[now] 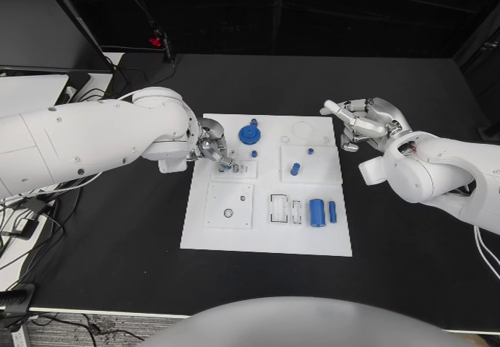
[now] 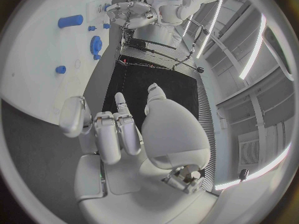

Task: Assemble the parts on the task board

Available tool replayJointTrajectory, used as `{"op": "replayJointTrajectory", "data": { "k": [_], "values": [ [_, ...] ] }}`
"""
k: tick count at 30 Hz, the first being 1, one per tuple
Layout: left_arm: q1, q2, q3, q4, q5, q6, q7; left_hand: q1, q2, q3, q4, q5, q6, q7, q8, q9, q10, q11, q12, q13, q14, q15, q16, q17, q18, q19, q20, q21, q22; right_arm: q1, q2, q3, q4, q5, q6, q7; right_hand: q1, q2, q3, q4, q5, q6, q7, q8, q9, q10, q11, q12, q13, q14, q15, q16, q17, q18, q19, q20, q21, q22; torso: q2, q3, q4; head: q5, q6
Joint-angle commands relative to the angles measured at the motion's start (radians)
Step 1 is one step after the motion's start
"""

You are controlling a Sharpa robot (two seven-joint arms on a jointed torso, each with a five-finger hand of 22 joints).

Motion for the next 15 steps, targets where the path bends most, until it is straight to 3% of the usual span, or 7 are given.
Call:
{"op": "replayJointTrajectory", "data": {
  "k": [1, 15],
  "values": [
    [0.002, 0.002, 0.001, -0.002, 0.015, 0.003, -0.012, 0.040, 0.038, 0.021, -0.013, -0.003, 0.008, -0.004, 0.000, 0.001, 0.103, 0.003, 0.001, 0.261, 0.103, 0.002, 0.001, 0.263, -0.006, 0.104, 0.002, 0.003, 0.263, 0.001, 0.001, 0.000, 0.001, 0.002, -0.001, 0.001, 0.002, 0.010, -0.007, -0.002, 0.005, -0.009, 0.001, 0.006, 0.001, 0.104, 0.005, 0.003, 0.263, 0.104, 0.006, 0.002, 0.263, 0.003, -0.005, 0.001, -0.006, 0.057, 0.001, -0.0014, -0.0015, 0.003, -0.001],
    [-0.002, 0.029, 0.000, -0.030, 0.030, 0.030, -0.020, 0.027, 0.044, 0.026, -0.012, -0.004, 0.010, -0.003, -0.004, 0.004, 0.103, 0.004, 0.001, 0.261, 0.103, 0.004, 0.001, 0.263, -0.006, 0.104, 0.004, 0.003, 0.263, 0.000, 0.000, 0.000, 0.002, 0.002, -0.002, 0.002, 0.001, 0.011, -0.008, -0.002, 0.005, -0.011, 0.001, 0.007, 0.001, 0.104, 0.005, 0.003, 0.263, 0.104, 0.006, 0.002, 0.263, 0.004, -0.006, 0.001, -0.007, 0.056, 0.001, -0.0010, -0.0021, 0.001, -0.005]
  ]
}}
